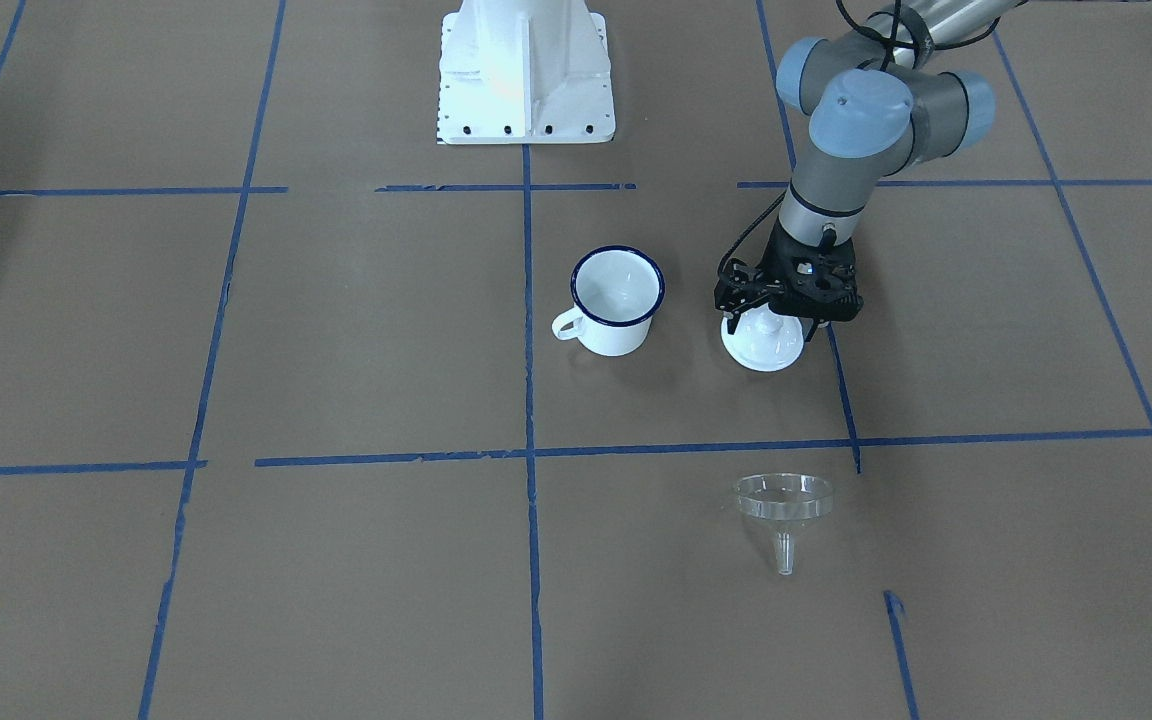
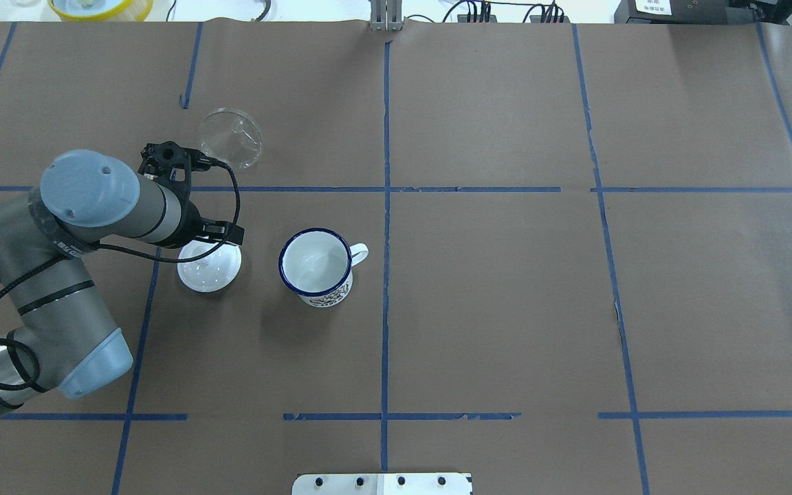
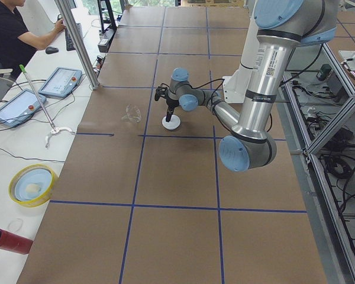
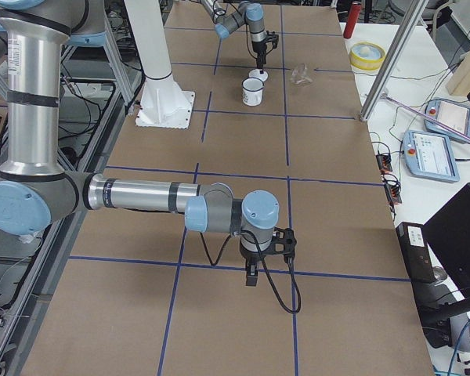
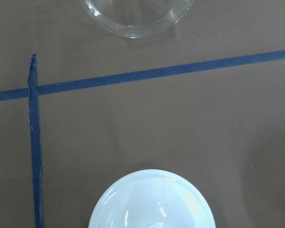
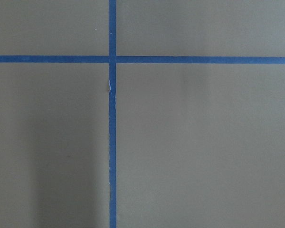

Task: Remove funnel from cup
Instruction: 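Move the left gripper over the white lid beside the mug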

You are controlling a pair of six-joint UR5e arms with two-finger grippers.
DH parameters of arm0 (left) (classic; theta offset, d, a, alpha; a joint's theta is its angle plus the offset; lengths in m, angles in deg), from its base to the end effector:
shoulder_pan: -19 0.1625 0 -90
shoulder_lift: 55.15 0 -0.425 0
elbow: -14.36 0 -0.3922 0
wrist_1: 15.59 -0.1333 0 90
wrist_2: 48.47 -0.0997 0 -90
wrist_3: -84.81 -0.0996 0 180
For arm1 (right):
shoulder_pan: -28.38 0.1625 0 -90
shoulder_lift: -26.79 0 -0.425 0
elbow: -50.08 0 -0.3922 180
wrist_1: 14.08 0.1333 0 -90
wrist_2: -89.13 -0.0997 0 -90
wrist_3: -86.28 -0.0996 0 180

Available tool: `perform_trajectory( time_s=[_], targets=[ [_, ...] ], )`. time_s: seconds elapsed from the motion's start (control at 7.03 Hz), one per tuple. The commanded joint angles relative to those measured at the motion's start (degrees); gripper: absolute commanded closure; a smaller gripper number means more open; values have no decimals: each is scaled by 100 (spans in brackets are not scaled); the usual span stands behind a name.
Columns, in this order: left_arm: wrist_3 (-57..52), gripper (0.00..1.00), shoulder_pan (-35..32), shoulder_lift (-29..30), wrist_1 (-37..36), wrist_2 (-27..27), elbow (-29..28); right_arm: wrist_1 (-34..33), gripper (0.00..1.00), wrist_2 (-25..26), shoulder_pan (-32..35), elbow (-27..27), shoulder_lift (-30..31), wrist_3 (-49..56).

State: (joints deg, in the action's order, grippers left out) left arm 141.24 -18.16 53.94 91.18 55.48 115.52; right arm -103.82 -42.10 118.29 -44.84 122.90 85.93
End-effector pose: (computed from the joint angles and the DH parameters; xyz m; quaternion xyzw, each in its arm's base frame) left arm 0.4253 -0.4595 0.3595 0.1384 0.3873 0.0199 0.9113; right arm 0.0670 -0.4455 0.6697 -0.0089 -0.3520 0.0050 0.9359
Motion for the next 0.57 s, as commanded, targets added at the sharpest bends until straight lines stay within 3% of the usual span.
perform_trajectory(
  time_s=[0.0, 0.43],
  targets=[
    [-97, 0, -46, 60, -41, 3, -96, 0, 0, 0, 0, 0, 4, 0],
    [-97, 0, -46, -28, -41, 47, -122, 0, 0, 0, 0, 0, 4, 0]
  ],
)
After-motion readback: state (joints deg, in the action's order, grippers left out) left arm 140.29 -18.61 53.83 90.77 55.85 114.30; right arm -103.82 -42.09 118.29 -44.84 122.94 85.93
